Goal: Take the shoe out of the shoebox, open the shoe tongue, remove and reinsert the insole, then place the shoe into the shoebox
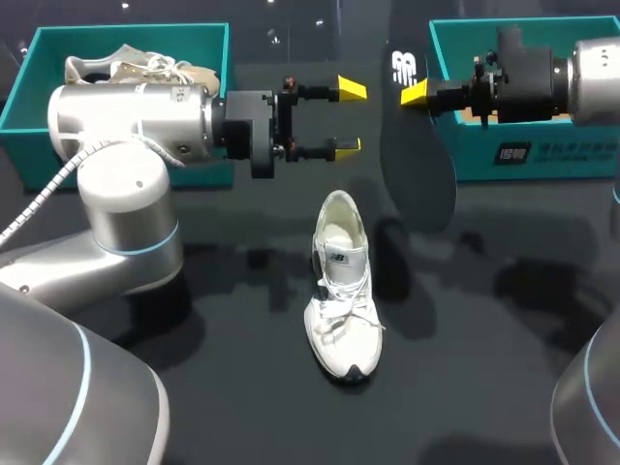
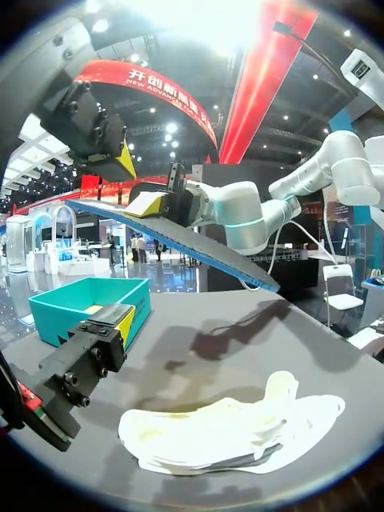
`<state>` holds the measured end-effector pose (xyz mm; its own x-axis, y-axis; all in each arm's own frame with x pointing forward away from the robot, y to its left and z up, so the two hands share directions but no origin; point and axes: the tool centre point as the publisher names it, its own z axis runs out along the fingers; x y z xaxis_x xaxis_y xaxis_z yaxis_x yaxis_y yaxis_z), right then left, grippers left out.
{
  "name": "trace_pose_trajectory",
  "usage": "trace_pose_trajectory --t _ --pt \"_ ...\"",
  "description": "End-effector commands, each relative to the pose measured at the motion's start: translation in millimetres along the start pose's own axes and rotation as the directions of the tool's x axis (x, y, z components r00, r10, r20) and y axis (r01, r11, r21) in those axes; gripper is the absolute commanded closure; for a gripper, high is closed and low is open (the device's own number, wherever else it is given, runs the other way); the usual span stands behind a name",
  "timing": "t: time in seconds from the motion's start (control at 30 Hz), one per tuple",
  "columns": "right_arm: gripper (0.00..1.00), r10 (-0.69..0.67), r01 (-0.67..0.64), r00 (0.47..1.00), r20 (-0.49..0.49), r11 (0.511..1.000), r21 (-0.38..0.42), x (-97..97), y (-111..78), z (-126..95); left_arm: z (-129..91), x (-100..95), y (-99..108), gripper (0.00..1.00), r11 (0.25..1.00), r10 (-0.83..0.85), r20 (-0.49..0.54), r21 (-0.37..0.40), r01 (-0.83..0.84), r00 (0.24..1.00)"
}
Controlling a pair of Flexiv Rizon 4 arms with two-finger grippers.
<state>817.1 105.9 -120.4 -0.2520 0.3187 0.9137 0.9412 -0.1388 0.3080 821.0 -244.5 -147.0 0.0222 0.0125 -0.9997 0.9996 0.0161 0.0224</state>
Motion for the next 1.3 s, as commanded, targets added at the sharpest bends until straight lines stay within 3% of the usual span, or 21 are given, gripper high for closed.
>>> trace_pose_trajectory --t 0.03,0.23,0.5,0.63,0.7,0.87,1.0,1.3 --pt "1.00 0.024 -0.023 1.000 -0.018 0.999 0.037 -0.4 5.7 5.0 2.1 0.5 -1.1 0.00 1.000 0.000 0.004 0.008 0.000 1.000" --pt "1.00 0.159 -0.150 0.985 -0.067 0.980 0.128 -9.7 19.0 22.5 5.9 1.5 -1.2 0.00 1.000 0.024 0.017 -0.010 -0.024 1.000" --pt "1.00 0.312 -0.303 0.947 -0.076 0.947 0.109 -23.3 22.3 39.4 14.2 2.2 2.7 0.00 0.999 0.027 0.051 -0.032 -0.025 0.998" --pt "1.00 0.353 -0.346 0.930 -0.099 0.934 0.089 -25.6 22.5 41.9 16.0 4.0 5.5 0.11 0.999 0.019 0.054 -0.048 -0.017 0.998" --pt "1.00 0.369 -0.363 0.925 -0.090 0.929 0.076 -27.9 23.2 41.6 16.8 4.8 6.8 0.25 0.998 0.016 0.055 -0.061 -0.013 0.998" --pt "1.00 0.398 -0.394 0.913 -0.093 0.917 0.056 -31.2 24.3 42.1 18.8 6.1 9.1 0.33 0.998 0.008 0.052 -0.069 -0.005 0.999" --pt "1.00 0.415 -0.413 0.905 -0.098 0.910 0.040 -33.0 24.7 42.3 22.0 7.0 10.2 0.52 0.998 0.005 0.051 -0.071 -0.001 0.999" --pt "1.00 0.426 -0.426 0.898 -0.107 0.904 0.023 -35.6 26.3 43.5 31.5 10.5 12.0 0.59 0.998 0.001 0.037 -0.066 0.001 0.999"
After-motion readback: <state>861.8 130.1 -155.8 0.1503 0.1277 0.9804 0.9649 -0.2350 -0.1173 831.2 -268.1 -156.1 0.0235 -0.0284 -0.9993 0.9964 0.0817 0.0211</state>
